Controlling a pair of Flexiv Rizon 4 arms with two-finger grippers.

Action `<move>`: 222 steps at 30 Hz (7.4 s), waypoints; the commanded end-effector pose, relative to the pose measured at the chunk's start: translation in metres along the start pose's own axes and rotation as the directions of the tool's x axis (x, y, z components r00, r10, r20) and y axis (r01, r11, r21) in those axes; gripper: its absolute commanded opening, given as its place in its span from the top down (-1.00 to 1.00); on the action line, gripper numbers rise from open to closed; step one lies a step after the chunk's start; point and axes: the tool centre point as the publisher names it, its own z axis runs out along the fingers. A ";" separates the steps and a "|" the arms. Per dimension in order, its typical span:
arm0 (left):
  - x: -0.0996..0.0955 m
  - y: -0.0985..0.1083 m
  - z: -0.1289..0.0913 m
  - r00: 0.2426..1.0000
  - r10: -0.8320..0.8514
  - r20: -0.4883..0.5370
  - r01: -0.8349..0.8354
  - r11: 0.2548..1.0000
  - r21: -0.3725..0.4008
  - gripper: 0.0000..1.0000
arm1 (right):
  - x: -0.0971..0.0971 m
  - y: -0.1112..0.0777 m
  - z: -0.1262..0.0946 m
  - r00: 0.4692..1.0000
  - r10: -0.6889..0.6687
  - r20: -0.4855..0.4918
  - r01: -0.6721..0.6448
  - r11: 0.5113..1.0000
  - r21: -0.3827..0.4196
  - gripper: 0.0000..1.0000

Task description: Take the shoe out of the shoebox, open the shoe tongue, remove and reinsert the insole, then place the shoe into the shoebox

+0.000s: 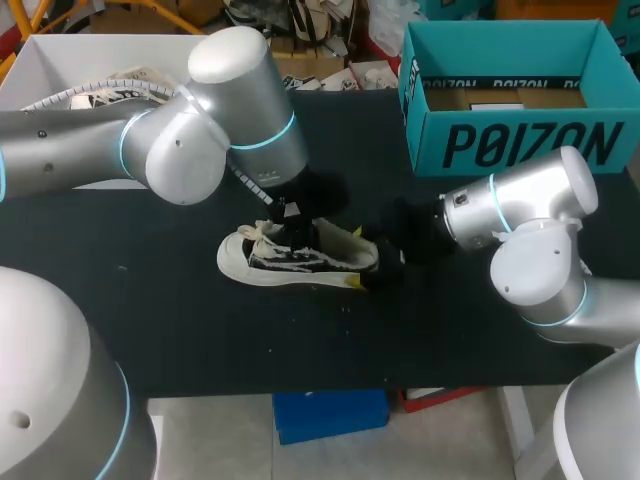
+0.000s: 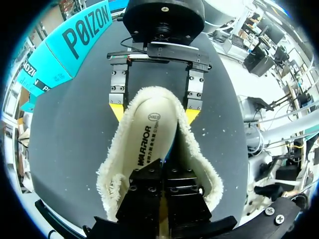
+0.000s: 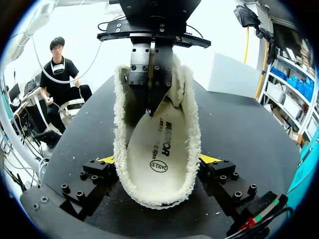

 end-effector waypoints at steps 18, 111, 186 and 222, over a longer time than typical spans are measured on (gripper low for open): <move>0.004 -0.002 -0.017 1.000 0.017 -0.010 -0.017 0.999 0.048 1.00 | 0.000 -0.002 0.004 1.000 0.001 0.000 -0.001 1.000 0.001 1.00; 0.007 -0.055 0.019 0.921 0.180 0.345 -0.202 0.979 0.028 0.23 | 0.000 -0.002 0.004 1.000 0.001 0.000 -0.001 1.000 0.001 0.88; 0.130 -0.071 -0.248 0.871 0.145 -0.469 0.364 0.451 0.815 1.00 | 0.000 -0.002 0.004 1.000 0.001 0.000 -0.001 1.000 0.001 1.00; 0.106 -0.073 -0.309 0.864 0.123 -0.488 0.431 0.316 0.845 1.00 | 0.000 -0.002 0.004 1.000 0.001 0.000 -0.001 1.000 0.001 1.00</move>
